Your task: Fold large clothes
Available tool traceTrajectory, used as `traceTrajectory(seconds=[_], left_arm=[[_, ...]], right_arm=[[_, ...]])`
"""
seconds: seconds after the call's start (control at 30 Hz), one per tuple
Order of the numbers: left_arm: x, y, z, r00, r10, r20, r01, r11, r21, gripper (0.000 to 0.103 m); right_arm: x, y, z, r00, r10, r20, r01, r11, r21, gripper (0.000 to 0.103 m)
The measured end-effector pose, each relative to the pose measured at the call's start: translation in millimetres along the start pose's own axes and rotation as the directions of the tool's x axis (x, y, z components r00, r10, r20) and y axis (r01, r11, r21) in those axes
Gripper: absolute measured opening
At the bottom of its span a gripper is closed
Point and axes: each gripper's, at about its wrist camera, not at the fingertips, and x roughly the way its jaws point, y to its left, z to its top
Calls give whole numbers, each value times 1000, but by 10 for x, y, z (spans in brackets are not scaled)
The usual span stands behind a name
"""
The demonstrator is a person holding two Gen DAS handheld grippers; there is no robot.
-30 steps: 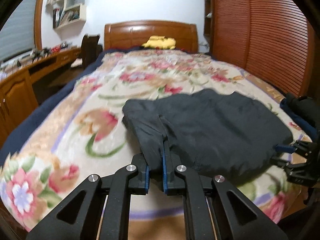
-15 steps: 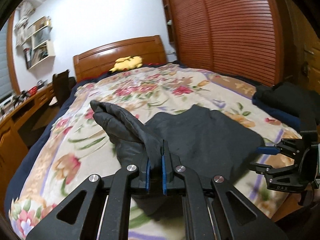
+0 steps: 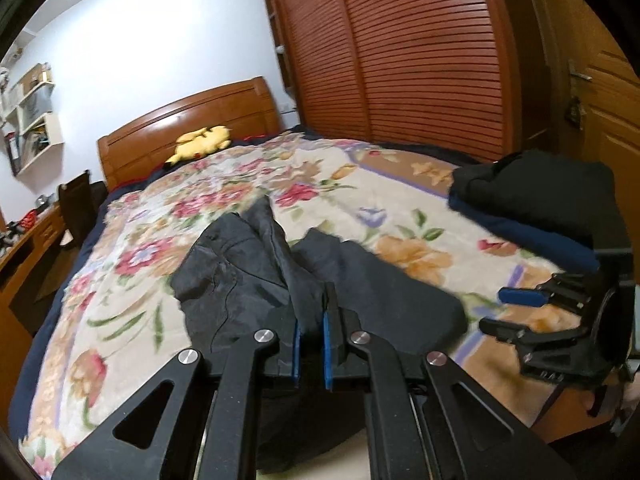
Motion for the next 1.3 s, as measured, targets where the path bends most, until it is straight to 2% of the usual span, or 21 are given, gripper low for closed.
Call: traceTrajectory(seconds=[0.1, 0.17, 0.3, 0.4, 0.47, 0.6, 0.67, 0.73, 0.9, 1.2, 1.3], left_arm=[[133, -189, 38, 999, -36, -23, 36, 999, 6, 8], [267, -302, 6, 997, -47, -66, 48, 999, 19, 8], [397, -343, -103, 991, -71, -115, 71, 997, -4, 9], [274, -247, -119, 988, -117, -98, 113, 992, -49, 21], [126, -212, -111, 990, -125, -61, 121, 991, -56, 42], [-236, -46, -131, 994, -108, 9, 108, 993, -50, 55], [-359, 89, -178, 994, -104, 28, 105, 992, -68, 80], [-453, 239, -250, 995, -83, 46, 87, 993, -86, 81], [-552, 581, -529, 999, -4, 32, 7, 994, -105, 81], [-601, 1139, -987, 998, 62, -9, -63, 983, -170, 81], [-632, 1257, -1106, 997, 72, -20, -74, 981, -180, 81]], right_arm=[[-89, 6, -43, 1000, -7, 8, 7, 1000, 12, 46], [-143, 0, -81, 1000, -9, 8, 9, 1000, 14, 46], [-165, -2, -119, 1000, -9, 0, 9, 1000, 23, 46], [-182, -12, -135, 1000, -7, -6, 8, 1000, 27, 46], [-179, -77, -92, 1000, -2, -6, 2, 1000, 28, 46], [-139, -113, -26, 1000, 10, 0, -10, 999, 32, 46], [-132, -123, -7, 1000, 21, 7, -22, 999, 35, 46], [-137, -102, 6, 999, 29, 15, -29, 999, 34, 46], [-127, -20, 86, 998, 44, 36, -45, 998, 36, 46], [-222, 301, 337, 985, 103, 142, -105, 995, 3, 46], [-126, 375, 460, 983, 128, 133, -131, 991, 10, 46]])
